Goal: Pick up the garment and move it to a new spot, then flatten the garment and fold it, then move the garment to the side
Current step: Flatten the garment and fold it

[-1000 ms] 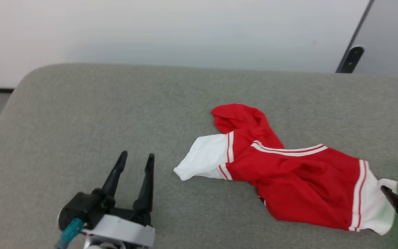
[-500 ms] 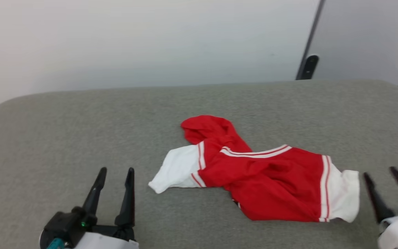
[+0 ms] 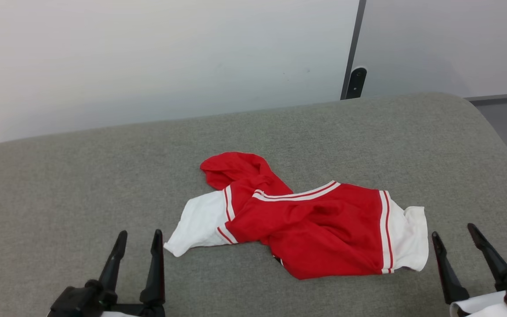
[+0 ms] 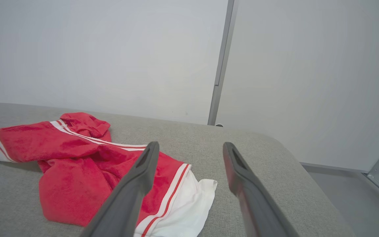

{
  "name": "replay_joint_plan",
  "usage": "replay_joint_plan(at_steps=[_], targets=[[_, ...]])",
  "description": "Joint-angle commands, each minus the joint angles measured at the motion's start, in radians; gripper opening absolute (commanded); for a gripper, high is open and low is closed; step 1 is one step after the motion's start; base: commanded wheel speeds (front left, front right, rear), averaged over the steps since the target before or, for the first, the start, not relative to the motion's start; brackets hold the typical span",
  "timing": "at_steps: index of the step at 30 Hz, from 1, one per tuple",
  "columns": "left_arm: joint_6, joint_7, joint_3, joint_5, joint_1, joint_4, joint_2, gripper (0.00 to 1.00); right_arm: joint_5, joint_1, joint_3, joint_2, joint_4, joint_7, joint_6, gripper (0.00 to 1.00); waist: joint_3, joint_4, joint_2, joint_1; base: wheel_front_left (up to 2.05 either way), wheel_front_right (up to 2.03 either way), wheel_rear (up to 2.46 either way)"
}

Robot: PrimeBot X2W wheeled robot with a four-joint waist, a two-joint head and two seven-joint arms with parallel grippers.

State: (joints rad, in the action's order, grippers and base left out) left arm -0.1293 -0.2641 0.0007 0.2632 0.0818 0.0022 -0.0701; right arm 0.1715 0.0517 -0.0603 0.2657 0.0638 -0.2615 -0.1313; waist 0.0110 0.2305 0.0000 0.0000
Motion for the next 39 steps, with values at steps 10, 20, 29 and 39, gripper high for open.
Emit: replay_joint_plan(at_steps=[10,20,29,39], targets=[[-0.002,0.000,-0.033,-0.010,-0.025,0.036,-0.019,1.00,-0.017,-0.013,0.036,-0.025,-0.006,-0.005,0.001,1.00,-0.013,0.077,0.0000,0.0000,0.00,0.00,0.00],[-0.001,0.029,-0.154,0.052,-0.091,0.156,-0.115,1.00,-0.003,-0.001,0.042,-0.031,0.008,-0.003,0.001,1.00,-0.020,0.123,0.0000,0.0000,0.00,0.00,0.00],[-0.001,0.235,-0.351,0.215,-0.213,0.174,-0.316,1.00,0.014,-0.026,0.020,-0.037,0.033,-0.003,0.001,1.00,-0.024,0.147,0.0000,0.0000,0.00,0.00,0.00],[-0.001,0.454,-0.547,0.444,-0.341,0.164,-0.514,1.00,0.038,-0.054,0.019,-0.039,0.049,-0.003,0.001,1.00,-0.037,0.165,0.0000,0.0000,0.00,0.00,0.00]])
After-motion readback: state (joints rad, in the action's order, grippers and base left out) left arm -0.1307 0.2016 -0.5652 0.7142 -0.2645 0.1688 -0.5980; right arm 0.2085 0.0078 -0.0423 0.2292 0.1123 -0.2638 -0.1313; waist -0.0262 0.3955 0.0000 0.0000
